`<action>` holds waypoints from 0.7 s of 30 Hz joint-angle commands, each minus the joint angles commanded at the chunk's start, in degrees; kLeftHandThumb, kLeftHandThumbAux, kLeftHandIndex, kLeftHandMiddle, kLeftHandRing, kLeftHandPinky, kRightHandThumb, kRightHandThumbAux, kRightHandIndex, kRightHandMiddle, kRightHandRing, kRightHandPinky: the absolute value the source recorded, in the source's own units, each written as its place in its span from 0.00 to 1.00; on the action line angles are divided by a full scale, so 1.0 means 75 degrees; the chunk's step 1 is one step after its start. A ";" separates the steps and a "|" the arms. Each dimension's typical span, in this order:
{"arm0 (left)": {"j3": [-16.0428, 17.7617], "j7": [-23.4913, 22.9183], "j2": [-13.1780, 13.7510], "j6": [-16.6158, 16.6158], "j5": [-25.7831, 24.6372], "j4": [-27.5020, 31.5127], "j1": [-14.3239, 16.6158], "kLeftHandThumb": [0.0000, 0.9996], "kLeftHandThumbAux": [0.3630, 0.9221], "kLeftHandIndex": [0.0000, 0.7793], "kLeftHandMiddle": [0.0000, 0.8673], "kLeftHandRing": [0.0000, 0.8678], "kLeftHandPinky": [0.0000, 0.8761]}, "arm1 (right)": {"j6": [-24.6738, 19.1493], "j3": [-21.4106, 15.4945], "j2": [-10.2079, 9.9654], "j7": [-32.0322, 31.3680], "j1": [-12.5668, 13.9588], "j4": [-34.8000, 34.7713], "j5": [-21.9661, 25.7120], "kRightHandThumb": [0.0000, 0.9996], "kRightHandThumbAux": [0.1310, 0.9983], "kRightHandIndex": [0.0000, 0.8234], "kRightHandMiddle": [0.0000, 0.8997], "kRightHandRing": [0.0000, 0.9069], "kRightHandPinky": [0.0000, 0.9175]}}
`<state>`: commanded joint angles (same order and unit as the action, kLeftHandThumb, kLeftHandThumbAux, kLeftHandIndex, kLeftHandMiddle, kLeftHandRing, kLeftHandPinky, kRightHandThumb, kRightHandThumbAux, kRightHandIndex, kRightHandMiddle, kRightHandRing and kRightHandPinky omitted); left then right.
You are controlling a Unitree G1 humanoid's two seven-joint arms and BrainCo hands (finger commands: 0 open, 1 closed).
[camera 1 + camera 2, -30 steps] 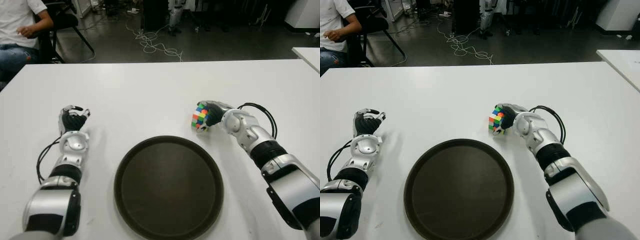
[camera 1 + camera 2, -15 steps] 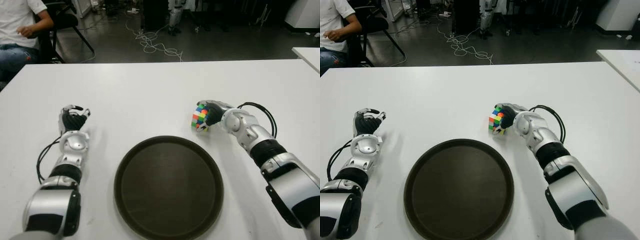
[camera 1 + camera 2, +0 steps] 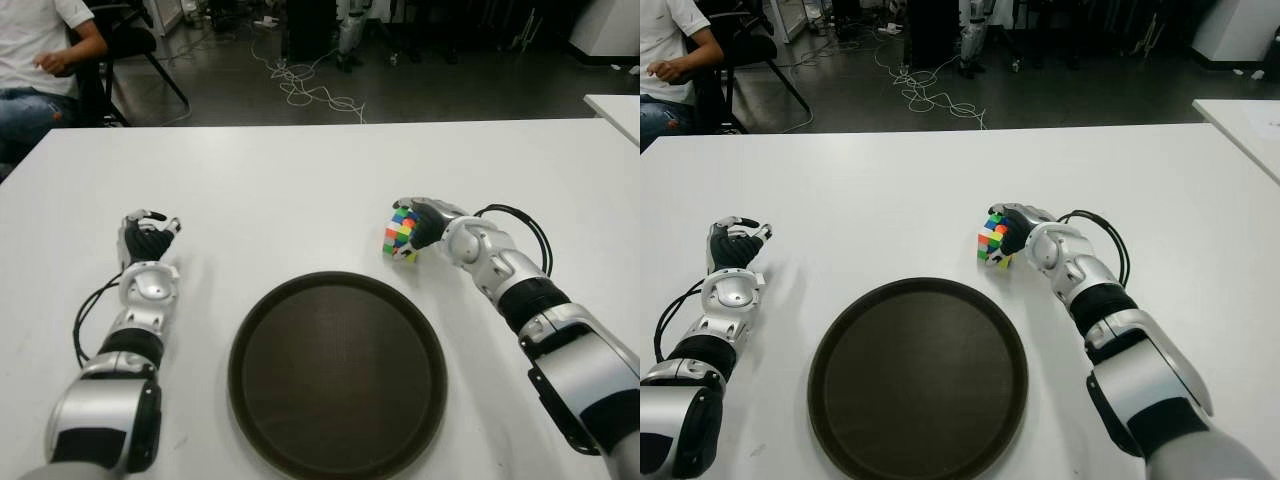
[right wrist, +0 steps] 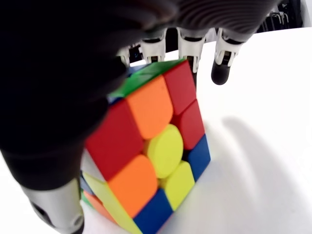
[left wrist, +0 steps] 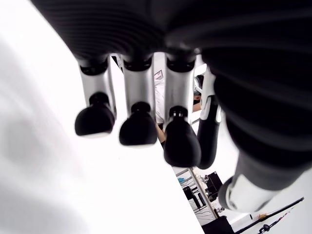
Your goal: Pick up the Rubik's Cube and put it in the plate
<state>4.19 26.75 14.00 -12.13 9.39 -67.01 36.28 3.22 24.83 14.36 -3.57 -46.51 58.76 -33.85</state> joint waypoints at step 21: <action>-0.0044 0.0074 -0.0009 0.0002 0.0052 0.0060 -0.0028 0.71 0.61 0.57 0.95 0.94 0.93 | 0.0120 -0.0979 -0.0347 0.1261 0.0202 0.0106 0.0973 0.71 0.68 0.53 0.88 0.87 0.86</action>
<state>3.85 27.30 13.93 -12.11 9.77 -66.56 36.08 4.13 17.49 11.76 5.89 -45.00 59.56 -26.55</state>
